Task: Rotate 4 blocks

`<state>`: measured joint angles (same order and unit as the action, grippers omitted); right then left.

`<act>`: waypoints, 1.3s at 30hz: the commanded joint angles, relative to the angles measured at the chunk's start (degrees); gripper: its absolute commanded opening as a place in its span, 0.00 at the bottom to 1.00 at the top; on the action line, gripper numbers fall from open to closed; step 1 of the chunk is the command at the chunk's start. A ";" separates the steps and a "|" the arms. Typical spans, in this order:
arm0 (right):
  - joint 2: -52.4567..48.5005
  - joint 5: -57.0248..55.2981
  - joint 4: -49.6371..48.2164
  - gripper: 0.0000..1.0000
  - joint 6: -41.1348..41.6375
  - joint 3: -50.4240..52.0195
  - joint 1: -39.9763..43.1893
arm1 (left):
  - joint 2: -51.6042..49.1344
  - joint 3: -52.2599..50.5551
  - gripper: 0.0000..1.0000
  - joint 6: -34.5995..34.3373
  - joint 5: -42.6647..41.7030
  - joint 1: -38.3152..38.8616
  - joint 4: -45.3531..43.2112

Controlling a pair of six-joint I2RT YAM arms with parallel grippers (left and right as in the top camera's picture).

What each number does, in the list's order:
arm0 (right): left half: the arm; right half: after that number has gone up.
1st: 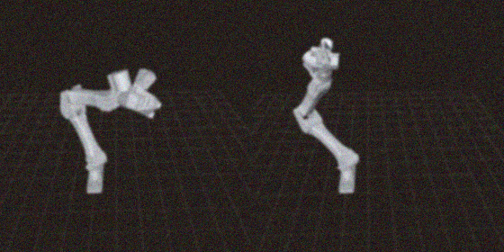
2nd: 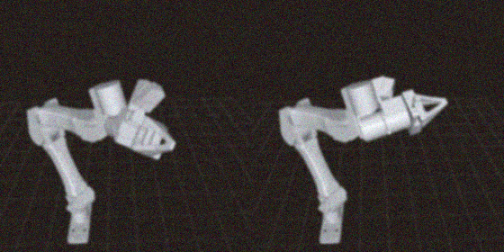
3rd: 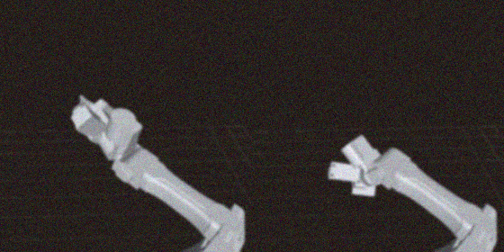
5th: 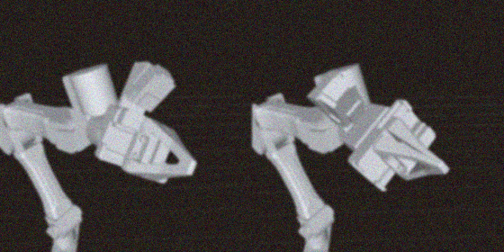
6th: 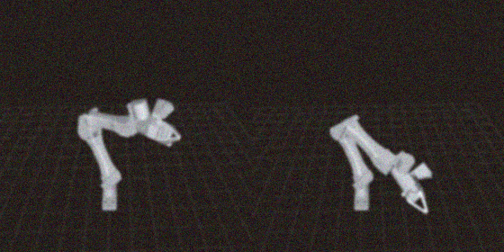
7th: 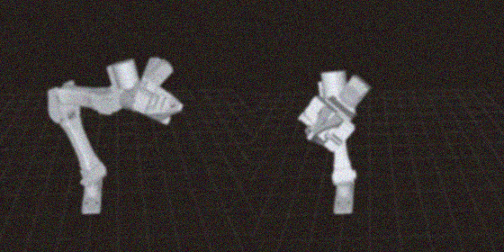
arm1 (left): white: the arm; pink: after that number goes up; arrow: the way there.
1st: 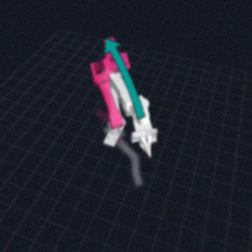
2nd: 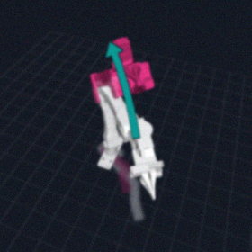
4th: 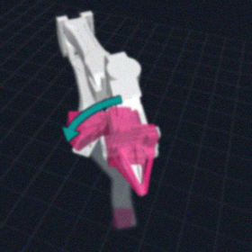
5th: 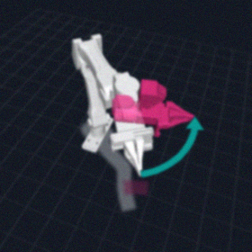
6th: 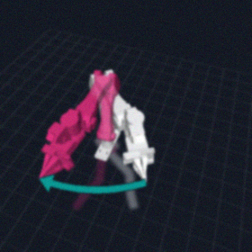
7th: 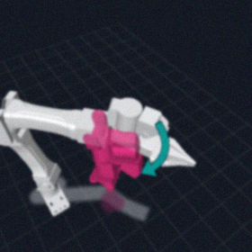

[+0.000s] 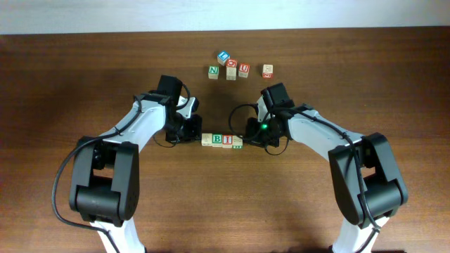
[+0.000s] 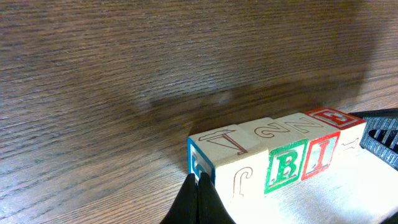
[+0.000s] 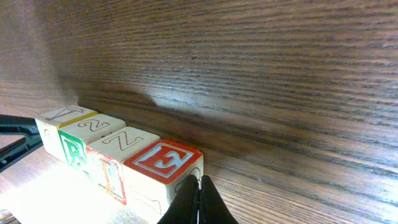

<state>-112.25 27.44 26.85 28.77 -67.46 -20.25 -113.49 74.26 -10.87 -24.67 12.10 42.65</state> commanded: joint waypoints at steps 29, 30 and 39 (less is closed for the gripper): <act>-0.61 7.50 -0.31 0.04 -3.30 0.33 -0.74 | -0.28 0.96 0.00 1.14 -1.53 0.20 0.09; -0.61 7.98 -0.28 0.04 -3.93 0.11 -0.74 | -0.28 0.96 0.00 1.14 -1.53 0.20 0.09; 1.33 6.75 2.60 0.04 -4.81 -3.52 -2.27 | -0.28 0.96 0.00 1.16 -2.19 0.20 0.09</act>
<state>-112.27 31.75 29.21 25.04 -68.58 -20.32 -113.49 74.28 -10.46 -23.51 11.66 42.83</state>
